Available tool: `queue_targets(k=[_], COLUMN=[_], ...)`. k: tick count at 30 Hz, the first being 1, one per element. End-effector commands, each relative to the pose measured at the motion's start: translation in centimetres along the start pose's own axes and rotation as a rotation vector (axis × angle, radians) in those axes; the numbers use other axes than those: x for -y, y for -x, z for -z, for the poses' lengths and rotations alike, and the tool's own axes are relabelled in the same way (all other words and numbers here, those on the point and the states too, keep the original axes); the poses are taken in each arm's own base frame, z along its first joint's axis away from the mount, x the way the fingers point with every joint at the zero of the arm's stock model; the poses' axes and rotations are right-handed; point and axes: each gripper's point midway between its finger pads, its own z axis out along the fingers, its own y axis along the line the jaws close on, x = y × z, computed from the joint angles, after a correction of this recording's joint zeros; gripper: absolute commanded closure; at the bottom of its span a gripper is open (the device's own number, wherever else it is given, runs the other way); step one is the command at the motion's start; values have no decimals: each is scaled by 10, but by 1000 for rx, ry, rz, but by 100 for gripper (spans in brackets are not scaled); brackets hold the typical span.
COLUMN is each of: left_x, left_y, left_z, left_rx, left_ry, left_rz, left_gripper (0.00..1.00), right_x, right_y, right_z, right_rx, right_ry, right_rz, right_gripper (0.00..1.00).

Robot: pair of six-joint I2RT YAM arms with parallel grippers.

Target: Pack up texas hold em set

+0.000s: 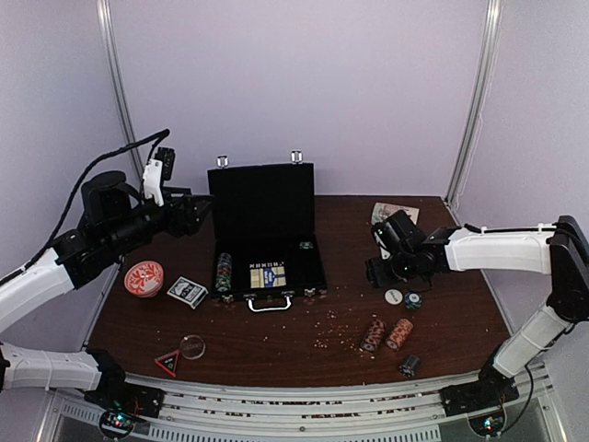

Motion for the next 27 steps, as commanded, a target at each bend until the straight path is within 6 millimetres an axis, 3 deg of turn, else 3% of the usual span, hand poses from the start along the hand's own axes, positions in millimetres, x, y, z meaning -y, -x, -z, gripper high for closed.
queue_targets(k=[1, 5, 12, 21, 27], left_x=[3, 6, 9, 11, 12], left_y=[11, 6, 1, 1, 0], left_z=[-1, -6, -10, -10, -10], left_rx=[20, 3, -20, -21, -24], left_ry=[-13, -31, -51, -65, -68], left_rz=[-11, -1, 6, 12, 14], left_gripper=[20, 20, 20, 20, 20], right_x=[19, 36, 41, 23, 6], right_y=[2, -6, -25, -40, -43], right_z=[0, -18, -37, -44, -32], right_rx=[-17, -93, -183, -255, -267], right_ry=[-52, -101, -107, -3, 100], right_rz=[-27, -58, -73, -90, -106], right_gripper=[31, 32, 35, 37, 38])
